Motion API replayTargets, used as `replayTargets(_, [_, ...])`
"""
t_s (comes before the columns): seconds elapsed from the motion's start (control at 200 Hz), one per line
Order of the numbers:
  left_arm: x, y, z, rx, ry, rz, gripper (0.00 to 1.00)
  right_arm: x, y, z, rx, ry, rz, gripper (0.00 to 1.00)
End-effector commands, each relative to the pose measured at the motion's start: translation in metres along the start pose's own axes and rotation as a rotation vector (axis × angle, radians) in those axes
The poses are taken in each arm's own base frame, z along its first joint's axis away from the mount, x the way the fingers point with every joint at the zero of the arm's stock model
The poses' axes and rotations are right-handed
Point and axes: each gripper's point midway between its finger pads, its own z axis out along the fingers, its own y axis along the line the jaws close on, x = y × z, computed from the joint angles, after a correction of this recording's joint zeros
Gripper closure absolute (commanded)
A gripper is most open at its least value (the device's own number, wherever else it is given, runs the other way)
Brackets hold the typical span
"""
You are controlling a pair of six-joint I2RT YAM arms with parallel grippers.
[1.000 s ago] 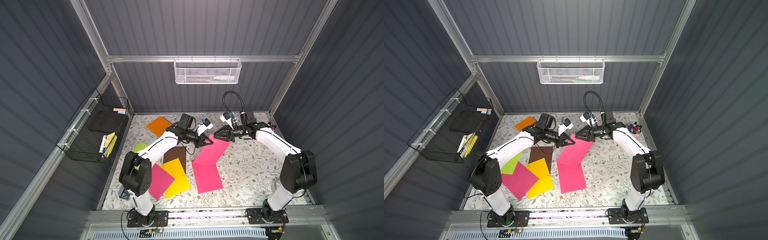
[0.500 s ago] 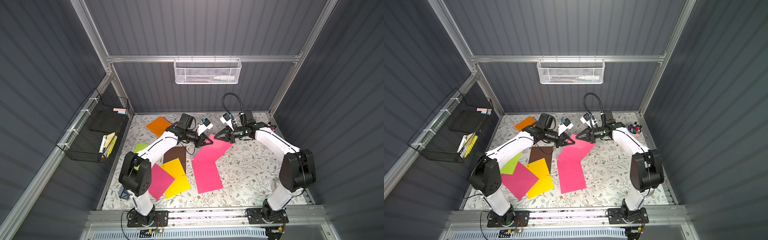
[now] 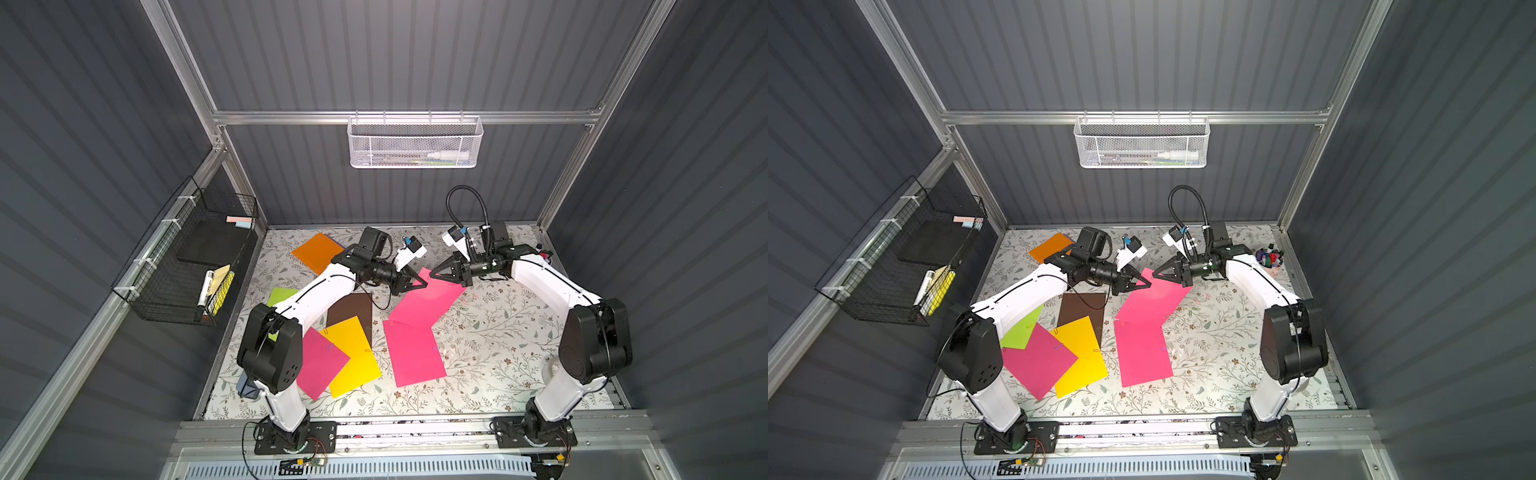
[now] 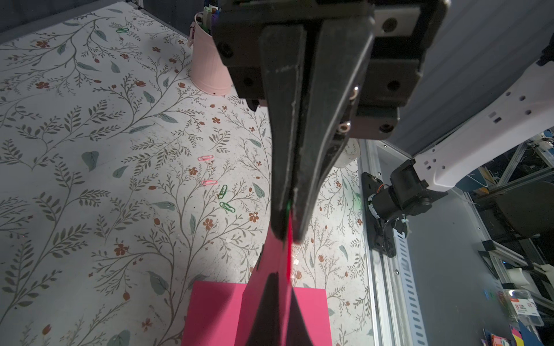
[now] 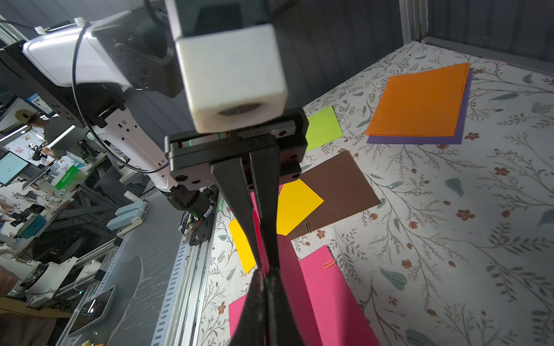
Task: Unclip the paperclips from the documents
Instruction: Remove the paper clip from the document.
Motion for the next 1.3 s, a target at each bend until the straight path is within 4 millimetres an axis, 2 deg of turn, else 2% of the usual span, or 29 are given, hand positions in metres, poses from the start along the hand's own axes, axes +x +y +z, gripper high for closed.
replayTargets(0.0, [0.015, -0.002, 0.002, -0.016, 0.035, -0.041, 1.00, -0.017, 0.010, -0.008, -0.028, -0.039, -0.049, 0.99])
replayTargets(0.24, [0.022, 0.000, 0.008, -0.023, 0.049, -0.064, 1.00, -0.018, 0.005, -0.010, -0.003, -0.037, -0.041, 0.99])
replayTargets(0.99, [0.031, 0.001, 0.017, -0.020, 0.071, -0.096, 1.00, -0.023, 0.000, -0.021, 0.031, -0.053, -0.040, 0.89])
replayTargets(1.166, [0.028, 0.002, 0.016, -0.025, 0.068, -0.093, 1.00, -0.022, -0.001, -0.022, 0.034, -0.052, -0.039, 0.99])
replayTargets(1.296, [0.026, 0.002, 0.014, -0.036, 0.067, -0.088, 1.00, -0.016, -0.030, -0.032, 0.181, -0.034, 0.009, 1.00])
